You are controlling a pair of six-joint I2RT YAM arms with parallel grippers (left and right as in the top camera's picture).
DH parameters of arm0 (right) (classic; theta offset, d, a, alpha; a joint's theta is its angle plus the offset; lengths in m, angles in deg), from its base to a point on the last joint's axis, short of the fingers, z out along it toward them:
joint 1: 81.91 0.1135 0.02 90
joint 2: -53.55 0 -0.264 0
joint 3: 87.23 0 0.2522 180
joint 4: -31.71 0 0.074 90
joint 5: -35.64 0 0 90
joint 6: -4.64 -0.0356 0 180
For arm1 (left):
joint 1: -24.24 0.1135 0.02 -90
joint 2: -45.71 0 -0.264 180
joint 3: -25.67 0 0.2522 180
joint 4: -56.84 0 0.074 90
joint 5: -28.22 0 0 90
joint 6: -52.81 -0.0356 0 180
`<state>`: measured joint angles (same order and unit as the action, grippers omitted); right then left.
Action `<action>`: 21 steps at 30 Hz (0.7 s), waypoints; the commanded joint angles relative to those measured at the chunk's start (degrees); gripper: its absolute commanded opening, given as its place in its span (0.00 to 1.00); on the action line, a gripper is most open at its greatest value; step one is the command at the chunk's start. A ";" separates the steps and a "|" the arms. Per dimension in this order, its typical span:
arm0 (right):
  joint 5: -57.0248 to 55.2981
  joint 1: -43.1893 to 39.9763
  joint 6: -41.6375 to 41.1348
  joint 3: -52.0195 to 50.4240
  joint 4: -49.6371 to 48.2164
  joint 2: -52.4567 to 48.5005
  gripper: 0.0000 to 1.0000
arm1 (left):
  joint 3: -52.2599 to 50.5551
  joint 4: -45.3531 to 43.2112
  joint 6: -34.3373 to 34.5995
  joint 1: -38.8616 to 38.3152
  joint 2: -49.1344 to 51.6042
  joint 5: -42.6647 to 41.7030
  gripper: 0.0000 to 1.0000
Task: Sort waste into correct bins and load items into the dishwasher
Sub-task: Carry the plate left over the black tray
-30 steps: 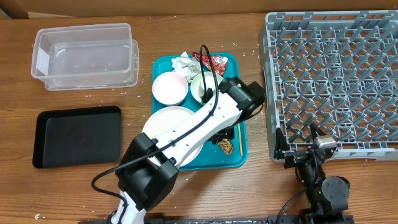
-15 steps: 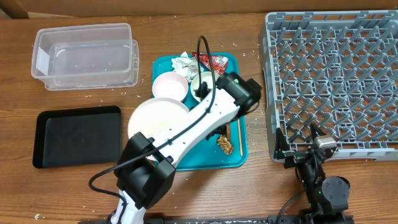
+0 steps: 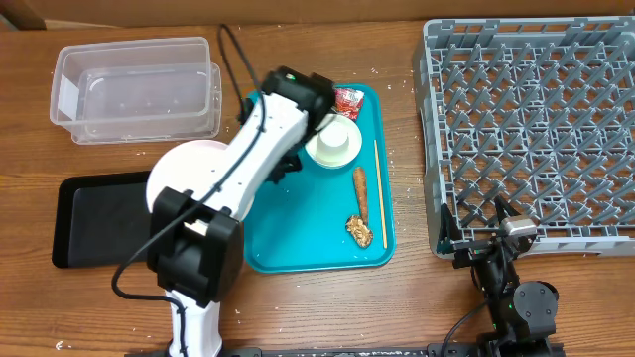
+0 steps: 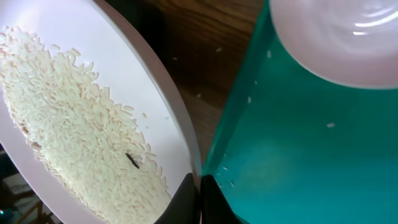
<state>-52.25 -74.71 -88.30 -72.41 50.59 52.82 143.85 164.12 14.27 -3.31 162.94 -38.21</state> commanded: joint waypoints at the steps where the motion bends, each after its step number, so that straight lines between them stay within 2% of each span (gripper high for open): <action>1: 0.15 -0.20 0.17 -0.59 -0.44 0.57 1.00 | 1.51 0.28 -1.77 3.10 -2.34 1.40 0.04; 3: 0.15 -0.20 0.17 -0.59 -0.44 0.57 1.00 | 1.51 0.02 -1.97 5.14 -3.67 0.57 0.04; 6: 0.15 -0.20 0.17 -0.59 -0.44 0.57 1.00 | 1.51 -2.45 -6.21 8.39 -6.27 -2.14 0.04; 12: 0.15 -0.20 0.17 -0.59 -0.44 0.57 1.00 | 1.51 -8.37 -15.21 16.94 -10.91 -15.58 0.04; 21: 0.15 -0.20 0.17 -0.59 -0.44 0.57 1.00 | 1.49 -8.98 -21.40 26.21 -11.52 -25.31 0.04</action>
<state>-52.21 -74.71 -88.35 -72.41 50.59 52.82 144.05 155.22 -2.32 21.25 152.58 -57.97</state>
